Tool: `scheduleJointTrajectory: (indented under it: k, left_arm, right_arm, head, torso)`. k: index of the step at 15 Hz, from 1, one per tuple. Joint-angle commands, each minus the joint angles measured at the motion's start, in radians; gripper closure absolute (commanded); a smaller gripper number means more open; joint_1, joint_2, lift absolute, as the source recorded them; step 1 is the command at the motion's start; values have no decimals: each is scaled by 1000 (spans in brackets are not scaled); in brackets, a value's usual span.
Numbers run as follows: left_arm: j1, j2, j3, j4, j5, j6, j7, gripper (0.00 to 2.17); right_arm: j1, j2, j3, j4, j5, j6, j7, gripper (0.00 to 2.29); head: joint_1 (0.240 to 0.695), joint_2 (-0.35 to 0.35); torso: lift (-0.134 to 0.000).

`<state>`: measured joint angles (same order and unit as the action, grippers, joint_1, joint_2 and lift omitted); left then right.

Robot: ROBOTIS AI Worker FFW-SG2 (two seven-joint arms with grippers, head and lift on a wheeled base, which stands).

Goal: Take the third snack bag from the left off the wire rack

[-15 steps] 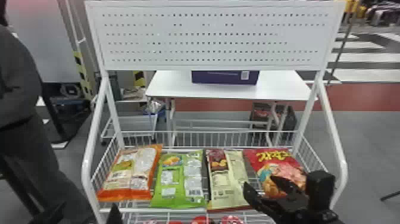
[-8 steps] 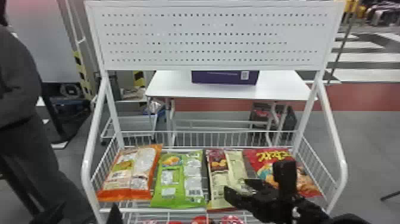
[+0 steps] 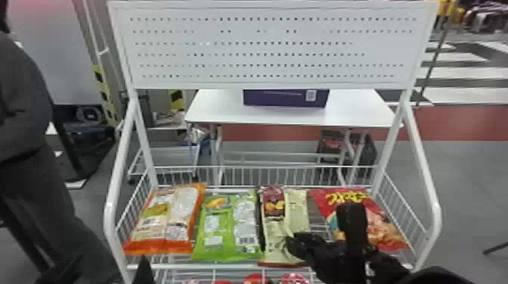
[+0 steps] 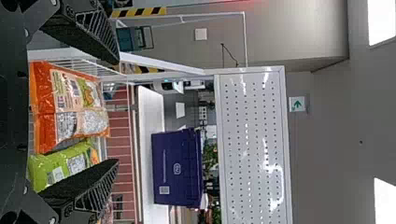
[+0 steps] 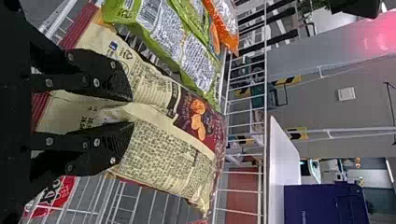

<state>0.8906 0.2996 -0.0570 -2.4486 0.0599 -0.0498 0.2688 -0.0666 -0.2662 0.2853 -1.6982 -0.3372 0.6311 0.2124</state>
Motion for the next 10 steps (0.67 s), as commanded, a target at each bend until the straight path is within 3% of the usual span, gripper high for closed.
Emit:
scheduleJointTrajectory:
  k: [1,2,5,7,10]
  left_arm:
    - [-6,1,0,2,3,0,0,147]
    - [-7,1,0,2,5,0,0,147]
    - [-10,3,2,2,8,0,0,147]
    - [-13,3,0,3,8,3,0,147]
    - [-15,7,3,3,12,0,0,147]
  right_arm:
    - [31,-4,-12,-55,-2,-12,-16,2243]
    - [44,-11,-15,-75,7,-34,-47,2243]
    - [88,-39,-40,-140,1,-76,-48,2243]
    - [146,-59,-71,-271,-8,-92,-50,2243]
    - [304,-110,-190,-506,-54,-147,-62,2243]
  head:
    - [499,0]
    - [499,0]
    - [499,0]
    - [499,0]
    - [499,0]
  torso:
    - [0]
    - [0]
    - [0]
    - [0]
    - [0]
